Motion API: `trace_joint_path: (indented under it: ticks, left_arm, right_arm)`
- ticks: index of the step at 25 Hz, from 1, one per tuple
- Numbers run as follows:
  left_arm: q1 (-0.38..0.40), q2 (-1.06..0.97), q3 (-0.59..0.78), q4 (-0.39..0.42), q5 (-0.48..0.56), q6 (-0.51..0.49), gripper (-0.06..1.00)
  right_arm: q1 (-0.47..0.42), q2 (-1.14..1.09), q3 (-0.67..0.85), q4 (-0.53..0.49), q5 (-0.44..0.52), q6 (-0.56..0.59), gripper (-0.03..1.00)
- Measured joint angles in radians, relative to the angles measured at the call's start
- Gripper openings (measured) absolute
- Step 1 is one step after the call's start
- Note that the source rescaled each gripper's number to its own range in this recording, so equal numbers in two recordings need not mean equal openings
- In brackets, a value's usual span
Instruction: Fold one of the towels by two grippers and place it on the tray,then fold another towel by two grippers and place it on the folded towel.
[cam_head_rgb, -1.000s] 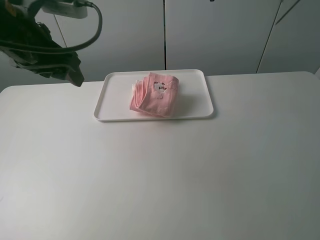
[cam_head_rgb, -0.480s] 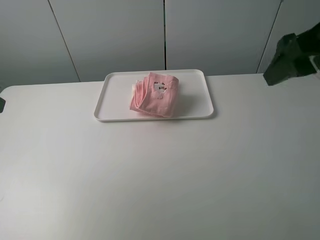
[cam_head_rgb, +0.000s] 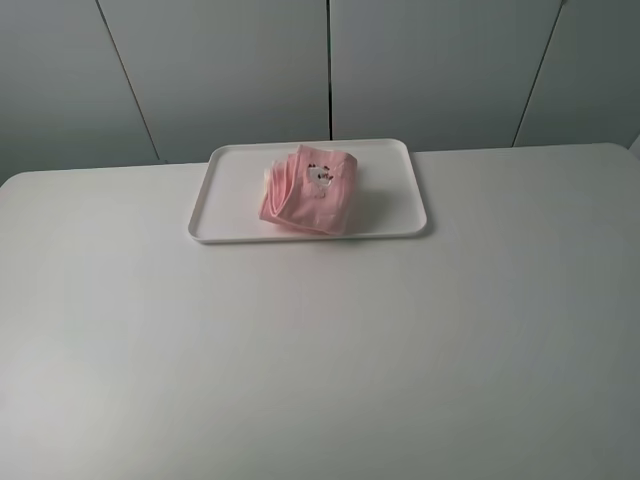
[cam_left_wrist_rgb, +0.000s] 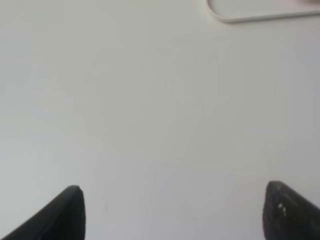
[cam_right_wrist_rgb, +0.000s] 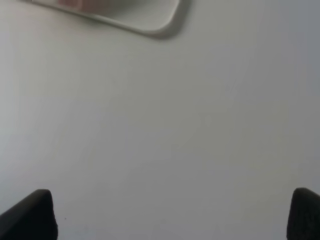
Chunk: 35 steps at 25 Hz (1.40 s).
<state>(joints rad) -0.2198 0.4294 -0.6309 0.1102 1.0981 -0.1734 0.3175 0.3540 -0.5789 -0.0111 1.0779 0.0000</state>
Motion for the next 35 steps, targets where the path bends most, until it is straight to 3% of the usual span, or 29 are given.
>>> trace_joint_path:
  ticks: [5,10,14,22,27,35]
  left_arm:
    - [0.000,-0.134,0.040,0.002,0.047,-0.035,0.92]
    - [0.000,-0.290,0.089,-0.002,0.038,-0.060,0.92]
    - [0.000,-0.414,0.108,-0.002,0.012,-0.062,0.92]
    - [0.000,-0.429,0.112,-0.011,0.002,-0.060,0.92]
    - [0.000,-0.429,0.116,-0.012,-0.009,0.117,0.92]
    - [0.010,-0.429,0.120,-0.014,-0.009,0.138,0.92]
  right_arm:
    - [0.000,-0.211,0.031,0.000,0.068,0.000,1.00]
    - [0.000,-0.338,0.039,0.000,0.071,0.000,1.00]
    - [0.000,-0.350,0.047,0.011,0.049,0.000,1.00]
    - [0.000,-0.355,0.067,0.082,0.021,-0.023,1.00]
    - [0.000,-0.355,0.067,0.082,0.021,-0.034,1.00]
    - [0.000,-0.355,0.067,0.082,0.021,-0.034,1.00]
